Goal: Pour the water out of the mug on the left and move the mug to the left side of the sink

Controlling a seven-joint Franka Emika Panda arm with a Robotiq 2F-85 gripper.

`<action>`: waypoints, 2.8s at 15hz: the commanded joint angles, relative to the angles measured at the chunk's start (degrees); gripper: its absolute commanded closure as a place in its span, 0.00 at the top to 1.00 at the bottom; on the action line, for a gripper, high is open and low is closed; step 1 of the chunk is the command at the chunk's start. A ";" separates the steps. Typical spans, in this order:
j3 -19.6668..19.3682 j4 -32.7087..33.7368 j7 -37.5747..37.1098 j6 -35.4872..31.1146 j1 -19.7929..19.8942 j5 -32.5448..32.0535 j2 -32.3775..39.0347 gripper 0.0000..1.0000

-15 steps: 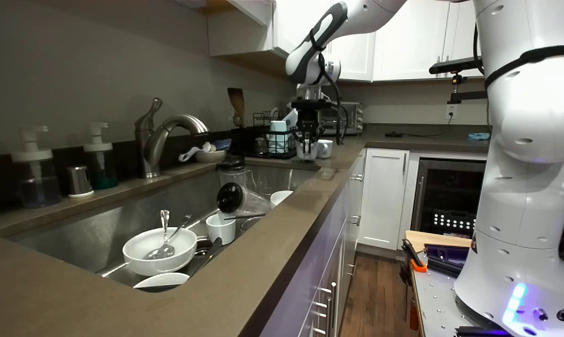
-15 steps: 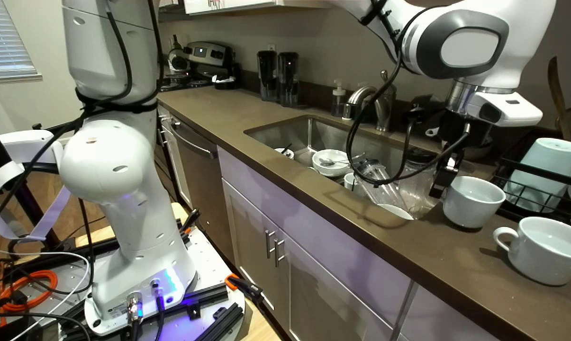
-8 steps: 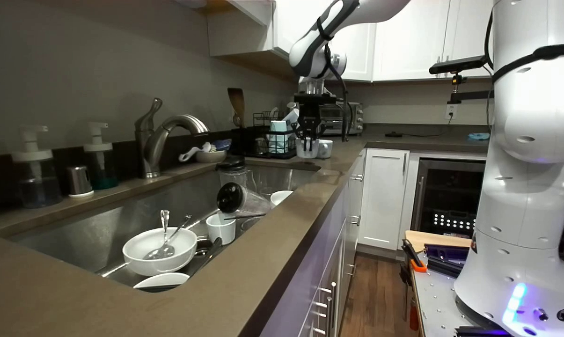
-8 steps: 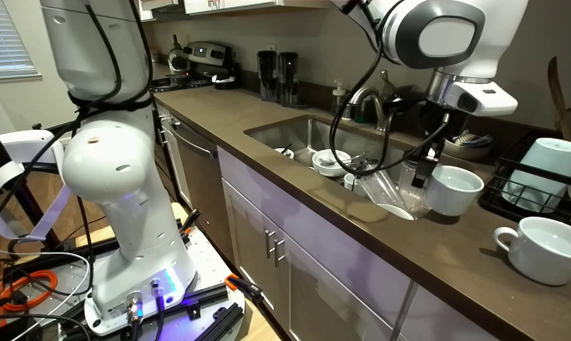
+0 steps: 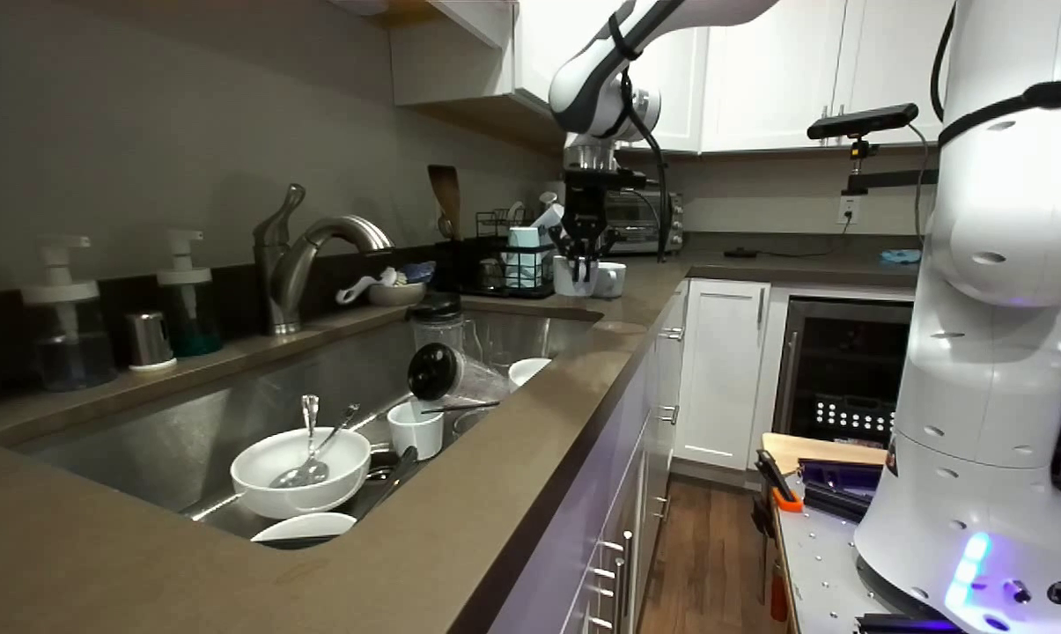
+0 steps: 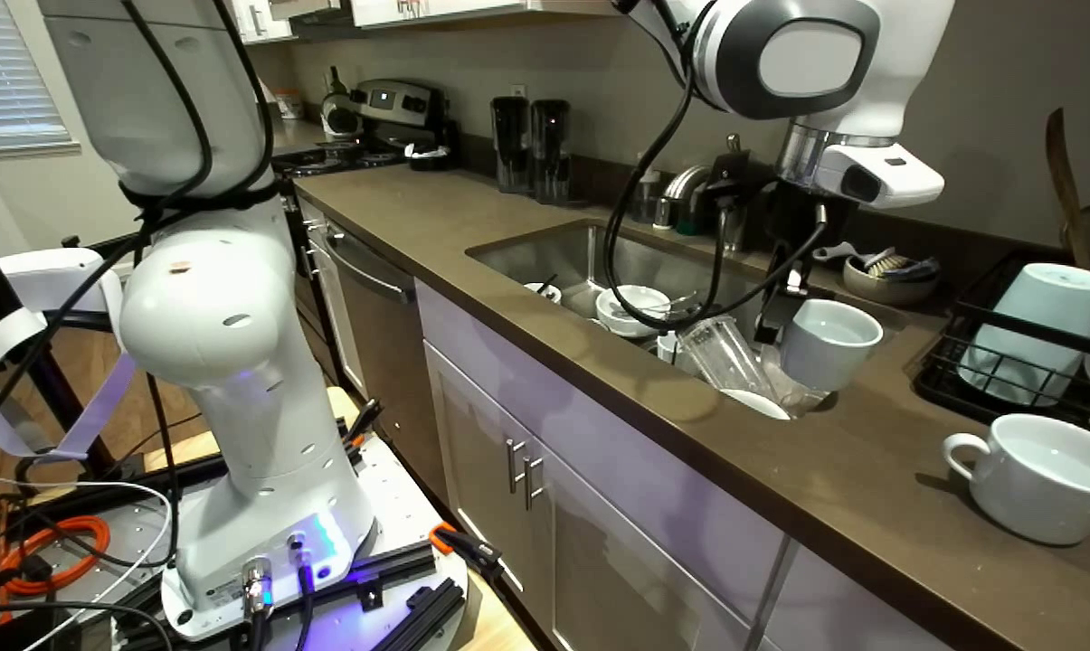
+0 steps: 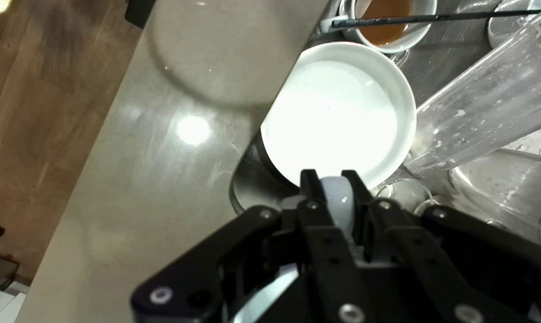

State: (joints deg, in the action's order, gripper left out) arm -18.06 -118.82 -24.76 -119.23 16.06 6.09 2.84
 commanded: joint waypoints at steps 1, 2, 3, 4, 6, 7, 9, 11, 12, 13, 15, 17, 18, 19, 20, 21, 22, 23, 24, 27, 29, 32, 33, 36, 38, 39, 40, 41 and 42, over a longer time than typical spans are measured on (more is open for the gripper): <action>0.25 0.13 0.06 0.21 0.30 0.00 -0.16 0.16; 0.25 0.11 0.06 0.21 0.31 0.00 -0.28 0.16; 0.25 0.11 0.07 0.21 0.31 0.00 -0.30 0.16; 0.25 0.08 0.08 0.21 0.31 0.00 -0.30 0.16; 0.25 0.05 0.09 0.21 0.31 0.00 -0.30 0.16; 0.25 0.04 0.10 0.21 0.31 0.00 -0.30 0.16; 0.48 0.11 0.97 0.42 0.11 -0.08 -0.42 0.04; 1.18 0.22 1.96 0.73 -0.53 -1.36 -0.27 0.04; 1.67 0.17 3.10 0.85 -0.81 -1.65 -0.26 0.04; 2.25 -0.13 4.05 0.69 -1.24 -2.48 -0.46 0.04; 3.36 -0.53 6.38 0.53 -2.34 -5.28 -0.94 0.04; 4.39 -0.41 9.13 0.51 -3.34 -7.46 -1.07 0.04; 4.86 -0.40 11.04 0.82 -3.72 -7.95 -1.21 0.04; 5.32 -0.44 13.28 1.13 -4.05 -7.90 -1.43 0.04; 5.71 -0.39 15.40 1.33 -4.39 -8.06 -1.56 0.04; 6.14 -0.29 17.93 1.78 -4.66 -7.64 -1.71 0.04; 6.45 -0.21 20.49 2.22 -4.86 -7.40 -1.81 0.04; 6.86 -0.05 22.80 3.17 -5.13 -7.39 -1.95 0.04; 7.21 0.08 24.75 4.09 -5.49 -8.03 -2.03 0.04; 8.46 0.42 30.42 7.46 -6.36 -9.48 -2.35 0.04; 9.34 0.91 33.49 9.92 -7.16 -11.08 -2.15 0.04; 10.76 2.16 36.84 14.05 -8.70 -14.76 -1.40 0.04; 11.26 2.36 37.90 15.36 -9.22 -16.10 -1.44 0.04; 12.88 2.57 39.90 19.16 -10.94 -21.33 -1.50 0.04; 13.93 2.40 41.39 20.85 -12.03 -24.84 -1.33 0.04; 14.45 2.37 42.26 21.24 -12.56 -26.68 -1.28 0.04; 13.78 1.41 39.52 18.95 -11.83 -23.48 -0.77 0.04; 14.06 1.33 39.58 19.05 -12.09 -23.75 -0.71 0.16; 14.11 1.24 39.56 19.03 -12.15 -23.73 -0.52 0.16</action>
State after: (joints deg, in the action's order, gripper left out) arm -4.05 -117.69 14.79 -100.34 3.83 -17.66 2.31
